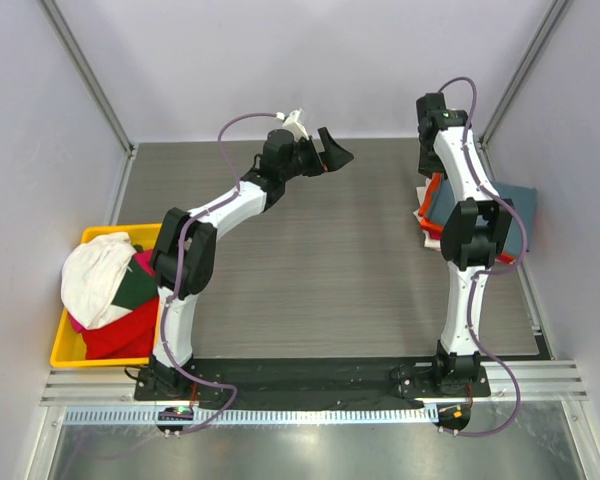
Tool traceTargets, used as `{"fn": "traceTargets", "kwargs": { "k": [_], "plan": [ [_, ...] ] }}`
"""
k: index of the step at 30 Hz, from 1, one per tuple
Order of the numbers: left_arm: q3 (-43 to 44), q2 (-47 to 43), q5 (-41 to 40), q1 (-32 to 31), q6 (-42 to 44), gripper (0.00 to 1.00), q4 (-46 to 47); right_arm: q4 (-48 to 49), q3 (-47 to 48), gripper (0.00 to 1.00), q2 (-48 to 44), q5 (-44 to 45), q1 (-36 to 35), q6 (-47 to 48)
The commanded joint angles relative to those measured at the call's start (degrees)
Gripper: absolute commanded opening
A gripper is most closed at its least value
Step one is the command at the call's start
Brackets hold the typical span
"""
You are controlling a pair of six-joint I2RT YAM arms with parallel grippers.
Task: Fold and stack the t-shirts
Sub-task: Neatly place the folded tshirt to the corner
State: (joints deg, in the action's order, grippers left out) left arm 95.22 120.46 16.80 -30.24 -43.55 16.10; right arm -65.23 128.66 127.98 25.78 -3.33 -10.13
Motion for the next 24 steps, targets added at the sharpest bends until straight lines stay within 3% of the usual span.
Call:
{"fn": "traceTargets", "kwargs": {
  "k": [1,5,9,10,12,14,15,17,18,21,24],
  "plan": [
    [1.9,-0.1,1.9,0.4,-0.6,0.99,2.8,2.3,0.1,0.45,-3.3,3.7,-0.5,-1.3],
    [3.0,-0.1,3.5,0.1,-1.7,0.99,2.7,5.4,-2.2,0.51,-9.5,3.1,0.1,-2.4],
    [4.4,-0.7,3.2,-3.6,-1.5,0.96,2.6,11.8,-10.0,0.57,-18.5,-4.2,2.5,-4.4],
    [5.8,-0.1,2.5,-4.6,-1.2,0.93,2.5,14.3,-12.2,0.55,-20.4,-6.2,5.1,-5.9],
    [8.4,1.3,2.2,-8.2,-0.7,0.91,1.5,16.6,-18.6,0.35,-24.8,-13.0,7.8,-7.6],
    [13.0,4.3,2.5,-10.4,-0.9,0.77,0.3,19.4,-25.4,0.12,-28.0,-17.5,13.2,-9.5],
    [14.6,5.2,2.4,-12.3,-1.4,0.74,-0.1,20.6,-27.9,0.07,-29.0,-20.0,15.3,-9.7],
    [18.8,8.4,1.8,-14.0,-2.1,0.56,-0.8,23.6,-34.5,0.01,-30.8,-25.1,19.7,-9.3],
    [20.0,9.6,1.7,-15.4,-2.5,0.40,-0.9,24.3,-36.3,0.01,-31.8,-27.3,20.7,-8.9],
    [25.9,14.2,0.6,-17.4,-4.9,0.17,-1.0,27.4,-41.6,0.01,-32.7,-30.9,23.8,-8.6],
    [29.7,19.2,0.0,-18.9,-7.3,0.11,-1.1,29.9,-46.0,0.01,-32.9,-36.0,26.0,-9.8]
  ]
}}
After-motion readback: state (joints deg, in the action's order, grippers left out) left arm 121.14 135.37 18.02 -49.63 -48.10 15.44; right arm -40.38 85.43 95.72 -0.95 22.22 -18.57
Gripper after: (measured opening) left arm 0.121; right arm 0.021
